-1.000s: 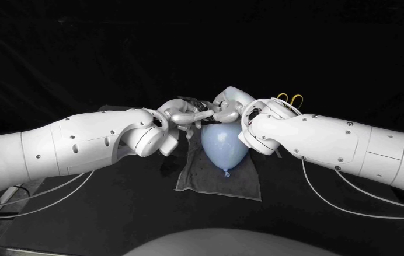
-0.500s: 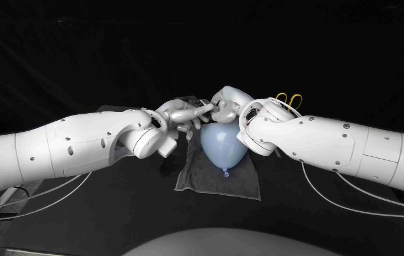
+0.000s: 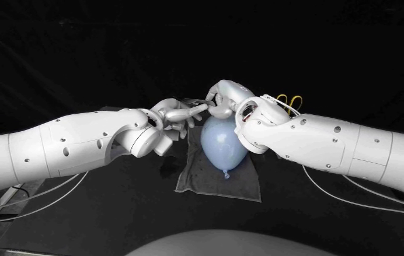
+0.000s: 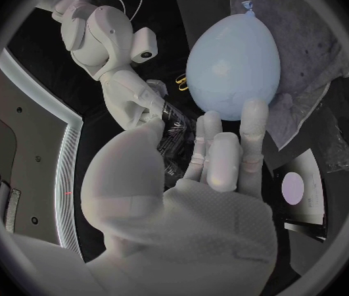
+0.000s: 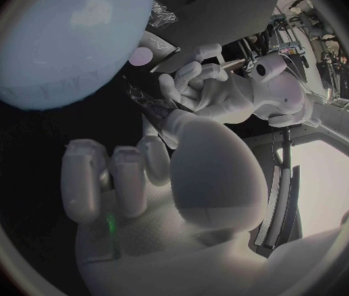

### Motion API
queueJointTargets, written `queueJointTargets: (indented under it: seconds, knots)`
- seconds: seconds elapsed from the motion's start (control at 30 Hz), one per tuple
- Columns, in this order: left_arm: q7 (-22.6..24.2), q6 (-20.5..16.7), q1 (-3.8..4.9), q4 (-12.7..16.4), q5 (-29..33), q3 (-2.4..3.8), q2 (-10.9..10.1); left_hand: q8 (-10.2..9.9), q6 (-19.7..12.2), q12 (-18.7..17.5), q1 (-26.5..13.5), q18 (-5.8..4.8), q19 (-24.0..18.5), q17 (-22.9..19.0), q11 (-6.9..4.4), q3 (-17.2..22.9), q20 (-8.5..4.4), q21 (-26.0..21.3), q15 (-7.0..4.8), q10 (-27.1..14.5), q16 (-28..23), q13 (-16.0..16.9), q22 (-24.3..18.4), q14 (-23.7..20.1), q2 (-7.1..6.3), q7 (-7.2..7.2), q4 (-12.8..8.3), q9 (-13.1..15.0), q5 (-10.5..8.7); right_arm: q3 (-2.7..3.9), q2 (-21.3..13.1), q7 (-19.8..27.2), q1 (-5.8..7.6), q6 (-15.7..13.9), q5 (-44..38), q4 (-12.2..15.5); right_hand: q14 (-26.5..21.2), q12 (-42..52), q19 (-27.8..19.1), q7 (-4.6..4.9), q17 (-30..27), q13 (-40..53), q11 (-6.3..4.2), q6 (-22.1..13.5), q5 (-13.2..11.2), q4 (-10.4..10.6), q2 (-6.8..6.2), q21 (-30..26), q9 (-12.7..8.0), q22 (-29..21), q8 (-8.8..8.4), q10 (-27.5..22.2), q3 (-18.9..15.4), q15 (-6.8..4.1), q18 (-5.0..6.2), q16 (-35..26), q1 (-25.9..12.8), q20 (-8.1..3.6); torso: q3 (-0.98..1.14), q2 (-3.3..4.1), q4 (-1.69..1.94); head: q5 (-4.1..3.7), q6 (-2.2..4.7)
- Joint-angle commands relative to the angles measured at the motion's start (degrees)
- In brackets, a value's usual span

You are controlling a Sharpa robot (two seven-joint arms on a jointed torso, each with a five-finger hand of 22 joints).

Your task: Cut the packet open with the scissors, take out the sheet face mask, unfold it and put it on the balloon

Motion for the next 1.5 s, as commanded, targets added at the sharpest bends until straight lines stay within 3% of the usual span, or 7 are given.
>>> queueJointTargets:
  seconds: [0.03,0.2,0.47,0.67,1.07,1.33,1.5]
  knots:
    - [-1.7,-2.7,0.43,-0.5,-1.4,0.17,0.2,0.3,-0.3,0.4,0.6,0.82,0.6,0.4,0.06,0.4,0.17,0.4,0.20,0.1,0.5,0.1,0.5,0.4,-0.18,-0.01,0.0,-0.1,0.07,0.17,1.4,-1.9,0.42,3.6,-5.9,-1.9,5.6,0.2,3.0,-0.18,12.3,4.8,-1.07,0.5,0.2,-0.3,0.39,0.3,0.3,11.5,3.51,3.0,0.7,-0.32,-0.71,0.4,0.1,-0.22,-0.06,0.02,0.00,0.16,0.30]
    - [-2.2,-3.6,1.28,-1.4,-1.8,0.26,0.9,0.4,-0.2,0.6,0.5,0.81,0.6,0.4,0.04,0.7,0.16,0.5,0.18,0.1,0.5,0.2,0.5,0.4,-0.21,-0.04,0.1,-0.1,0.08,0.21,3.7,-3.8,0.65,8.1,-8.2,-5.1,5.6,0.3,3.0,-0.17,12.3,4.9,-1.07,0.5,0.6,-0.6,0.22,0.4,0.3,11.5,3.59,3.1,1.0,-0.33,-0.74,0.4,-0.1,-0.23,0.00,0.07,0.06,0.21,0.75]
    - [-3.1,-3.9,1.90,-2.8,-1.1,0.29,2.9,1.0,-0.7,1.0,-2.0,0.93,0.2,0.1,0.14,3.7,0.20,0.2,0.26,-0.5,0.3,0.1,-0.1,0.2,-0.25,0.06,0.1,-0.6,0.08,0.23,6.1,-5.7,0.69,9.7,-10.0,-8.4,5.6,0.4,3.1,-0.16,12.4,5.1,-1.07,0.6,1.1,-0.8,0.17,0.7,0.3,11.7,3.68,3.2,1.2,-0.33,-0.80,0.5,-0.3,-0.24,0.03,0.08,-0.08,2.69,1.47]
    - [-3.6,-3.2,1.99,-3.3,0.4,0.30,4.2,1.2,-1.0,1.0,-3.4,1.09,-0.4,-0.5,0.28,4.8,0.31,-0.5,0.38,-1.1,-0.2,0.0,-1.1,-0.2,-1.11,0.20,0.1,-0.8,0.07,0.23,7.3,-5.8,0.59,8.6,-10.2,-11.2,5.6,0.4,3.2,-0.17,12.4,5.1,-1.07,0.6,1.3,-0.8,0.17,0.7,0.3,11.7,3.72,3.2,1.4,-0.33,-0.81,0.5,-0.4,-0.24,0.03,0.13,-0.01,0.70,1.90]
    - [-5.4,-2.3,2.04,-4.9,2.5,0.29,5.8,1.6,-0.9,1.1,-2.9,0.96,0.0,-0.3,0.23,5.9,0.33,0.0,0.37,-1.1,-0.1,-0.1,-0.3,-0.1,-1.47,0.14,0.0,-1.0,0.09,0.25,7.4,-4.9,0.38,3.9,-10.3,-11.8,5.6,0.6,3.3,-0.19,12.6,5.3,-1.09,0.7,1.7,-1.0,0.06,1.0,0.3,11.8,3.84,3.3,1.6,-0.34,-0.88,0.6,-0.6,-0.26,0.07,0.09,-0.08,0.59,2.00]
    - [-8.2,-1.5,2.04,-5.7,2.5,0.28,6.5,2.3,-0.7,1.6,-5.1,0.24,2.8,1.5,-0.06,6.5,0.04,3.0,0.05,-0.5,1.6,-0.3,4.0,1.2,-2.16,-0.14,0.2,-1.2,0.07,0.25,7.1,-5.0,0.32,5.9,-10.6,-11.7,5.6,0.6,3.3,-0.20,12.6,5.3,-1.11,0.7,2.0,-1.1,-0.02,1.1,0.3,11.9,3.89,3.3,1.8,-0.35,-0.90,0.6,-0.7,-0.27,-0.02,0.05,-0.05,0.50,2.06]
    - [-10.0,-1.6,2.05,-5.9,-1.0,0.28,6.7,3.4,-0.4,2.0,-7.0,-0.27,4.7,2.5,-0.62,-10.5,-0.61,5.0,-0.51,0.6,2.3,-1.0,6.6,2.3,-0.91,-0.65,0.3,-1.9,0.24,0.25,7.2,-5.2,0.24,6.1,-11.3,-12.4,5.6,0.7,3.3,-0.22,12.6,5.4,-1.12,0.7,2.5,-1.3,-0.13,1.2,0.3,11.9,3.98,3.4,2.1,-0.37,-0.91,0.6,-0.9,-0.28,0.08,0.07,0.04,0.47,2.02]
